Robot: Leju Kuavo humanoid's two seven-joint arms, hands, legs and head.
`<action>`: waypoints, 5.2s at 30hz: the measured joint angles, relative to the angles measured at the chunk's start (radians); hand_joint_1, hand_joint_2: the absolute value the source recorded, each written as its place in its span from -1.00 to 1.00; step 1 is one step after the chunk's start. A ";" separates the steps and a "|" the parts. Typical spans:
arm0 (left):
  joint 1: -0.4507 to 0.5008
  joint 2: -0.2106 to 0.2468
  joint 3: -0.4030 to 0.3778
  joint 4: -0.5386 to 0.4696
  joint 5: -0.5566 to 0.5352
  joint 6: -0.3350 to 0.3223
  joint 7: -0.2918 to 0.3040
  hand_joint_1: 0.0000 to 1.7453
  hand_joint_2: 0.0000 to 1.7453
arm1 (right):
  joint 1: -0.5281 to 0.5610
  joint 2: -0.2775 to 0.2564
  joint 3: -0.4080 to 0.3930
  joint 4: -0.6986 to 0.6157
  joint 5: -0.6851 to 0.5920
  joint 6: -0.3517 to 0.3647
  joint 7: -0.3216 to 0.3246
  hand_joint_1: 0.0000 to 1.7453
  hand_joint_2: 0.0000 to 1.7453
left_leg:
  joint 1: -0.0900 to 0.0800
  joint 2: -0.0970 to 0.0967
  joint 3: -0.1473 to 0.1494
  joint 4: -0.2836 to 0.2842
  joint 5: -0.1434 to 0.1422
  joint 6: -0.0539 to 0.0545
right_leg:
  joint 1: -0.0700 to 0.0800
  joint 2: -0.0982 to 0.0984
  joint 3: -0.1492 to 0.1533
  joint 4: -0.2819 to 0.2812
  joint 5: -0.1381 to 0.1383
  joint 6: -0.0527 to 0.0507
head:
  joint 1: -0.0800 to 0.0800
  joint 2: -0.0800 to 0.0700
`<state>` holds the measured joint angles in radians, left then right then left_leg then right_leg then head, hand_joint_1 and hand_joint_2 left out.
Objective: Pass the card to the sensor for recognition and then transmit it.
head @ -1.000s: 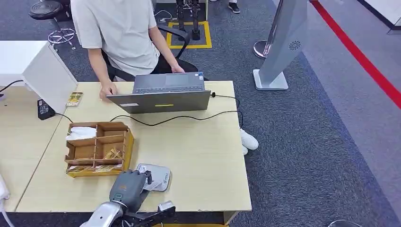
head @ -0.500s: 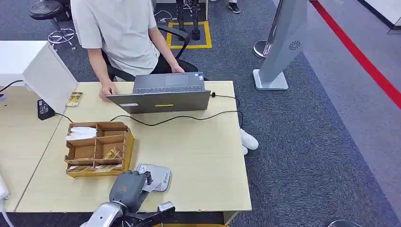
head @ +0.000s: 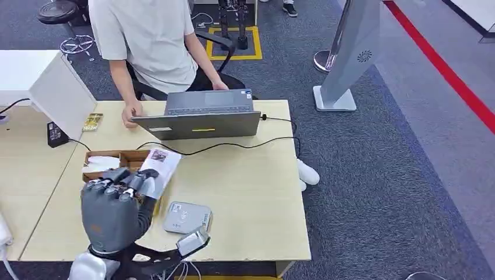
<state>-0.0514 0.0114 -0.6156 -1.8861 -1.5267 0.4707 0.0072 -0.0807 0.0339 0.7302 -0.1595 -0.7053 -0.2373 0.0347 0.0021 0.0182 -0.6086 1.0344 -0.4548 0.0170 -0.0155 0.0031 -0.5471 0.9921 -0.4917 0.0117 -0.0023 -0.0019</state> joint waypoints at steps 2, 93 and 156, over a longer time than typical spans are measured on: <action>-0.005 -0.006 0.019 -0.024 0.000 -0.002 -0.003 1.00 1.00 | -0.001 0.000 0.006 0.000 0.003 0.003 0.002 -1.00 1.00 | 0.000 0.000 0.000 0.000 0.000 0.000 | 0.000 0.000 0.000 0.000 0.000 0.000 | 0.000 0.000; 0.047 0.211 0.180 -0.165 0.063 -0.293 0.018 -1.00 1.00 | 0.000 -0.006 0.051 0.000 -0.111 0.017 -0.016 -1.00 1.00 | 0.001 0.001 -0.002 0.000 0.000 0.000 | 0.001 0.001 -0.004 0.000 0.000 0.001 | 0.002 0.000; 0.119 0.191 0.197 0.208 0.273 -0.554 0.104 -1.00 1.00 | -0.003 -0.007 0.046 0.000 -0.116 0.007 0.010 -1.00 1.00 | 0.001 0.001 -0.002 0.000 0.000 0.000 | 0.000 0.001 -0.004 -0.001 0.000 0.001 | 0.002 0.000</action>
<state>0.0678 0.2026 -0.4189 -1.6778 -1.2532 -0.0835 0.1110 -0.0840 0.0271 0.7763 -0.1595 -0.8217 -0.2304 0.0450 0.0027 0.0195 -0.6109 1.0342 -0.4547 0.0171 -0.0150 0.0040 -0.5510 0.9916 -0.4914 0.0124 -0.0004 -0.0019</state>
